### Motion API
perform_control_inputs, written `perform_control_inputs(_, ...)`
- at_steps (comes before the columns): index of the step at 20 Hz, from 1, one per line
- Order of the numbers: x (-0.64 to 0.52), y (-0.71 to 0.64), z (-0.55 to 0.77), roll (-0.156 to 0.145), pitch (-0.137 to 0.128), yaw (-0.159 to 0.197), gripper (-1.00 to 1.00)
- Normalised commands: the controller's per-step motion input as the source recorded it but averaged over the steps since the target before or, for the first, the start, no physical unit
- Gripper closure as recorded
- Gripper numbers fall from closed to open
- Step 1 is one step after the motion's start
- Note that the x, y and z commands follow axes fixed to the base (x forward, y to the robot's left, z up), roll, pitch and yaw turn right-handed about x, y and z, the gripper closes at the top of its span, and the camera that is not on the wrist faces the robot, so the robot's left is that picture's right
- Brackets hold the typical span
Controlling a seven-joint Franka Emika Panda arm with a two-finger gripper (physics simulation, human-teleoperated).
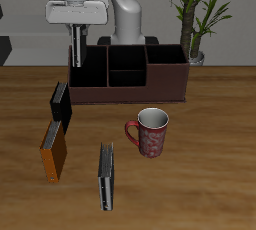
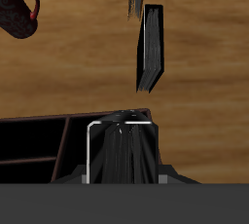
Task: Place the left striped book into the back desk caddy's left compartment
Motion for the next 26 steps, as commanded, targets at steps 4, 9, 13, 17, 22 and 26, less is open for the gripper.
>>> perform_control_inputs(4, -0.03, 0.08, -0.14, -0.009, 0.009, -0.025, 1.00)
perform_control_inputs(9, 0.09, 0.09, -0.21, -0.025, 0.045, -0.024, 1.00)
perform_control_inputs(13, 0.01, 0.10, -0.15, 0.016, 0.027, -0.002, 1.00)
perform_control_inputs(17, -0.02, 0.13, -0.24, -0.004, 0.044, -0.018, 1.00)
perform_control_inputs(22, -0.07, 0.07, -0.10, 0.014, 0.014, 0.001, 1.00)
perform_control_inputs(26, 0.02, 0.11, -0.11, 0.006, 0.009, 0.011, 1.00)
